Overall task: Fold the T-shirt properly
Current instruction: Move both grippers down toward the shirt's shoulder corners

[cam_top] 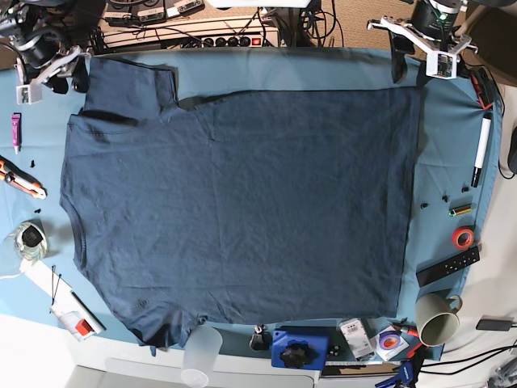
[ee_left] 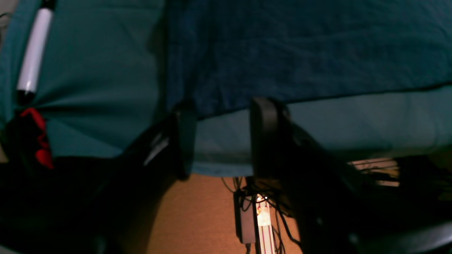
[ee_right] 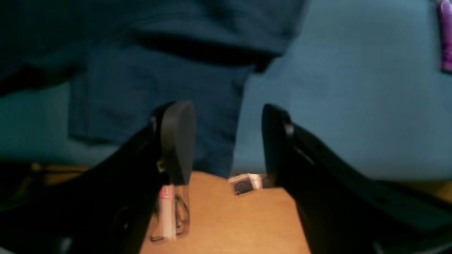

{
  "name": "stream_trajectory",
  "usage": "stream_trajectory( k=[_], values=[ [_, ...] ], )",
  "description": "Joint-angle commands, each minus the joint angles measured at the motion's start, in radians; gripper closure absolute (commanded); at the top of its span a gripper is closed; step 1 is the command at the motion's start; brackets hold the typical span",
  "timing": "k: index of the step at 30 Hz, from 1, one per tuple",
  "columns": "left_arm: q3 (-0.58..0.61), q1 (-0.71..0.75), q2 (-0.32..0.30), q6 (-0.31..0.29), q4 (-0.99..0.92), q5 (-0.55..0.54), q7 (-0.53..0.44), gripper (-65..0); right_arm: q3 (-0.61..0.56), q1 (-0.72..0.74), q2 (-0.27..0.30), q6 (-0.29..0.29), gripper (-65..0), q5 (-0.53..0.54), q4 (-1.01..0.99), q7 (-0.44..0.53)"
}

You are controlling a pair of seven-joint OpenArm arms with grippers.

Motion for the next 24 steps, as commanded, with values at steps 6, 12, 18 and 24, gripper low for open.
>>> stream_trajectory(
  k=[6, 12, 18, 24],
  values=[
    [-0.002, 0.012, -0.003, 0.0, 0.017, -0.004, -0.022, -25.9, 0.009, 0.054, 0.017, 0.07, -30.5, 0.099, -0.191, -0.041],
    [-0.002, 0.004, -0.003, 0.0, 0.017, -0.004, -0.022, -25.9, -0.006, 0.089, 0.017, 0.077, -30.5, 0.13, -0.301, -0.06],
    [-0.002, -0.016, -0.003, 0.003, 0.016, -0.004, -0.022, -25.9, -0.134, 0.093, 0.012, 0.077, -30.5, 0.137, -0.316, -0.087],
    [-0.002, -0.071, -0.003, 0.092, 0.016, -0.043, 0.022, -26.0, -0.154, 0.093, -0.04, 0.077, -30.5, 0.106, -0.316, -0.064]
  ],
)
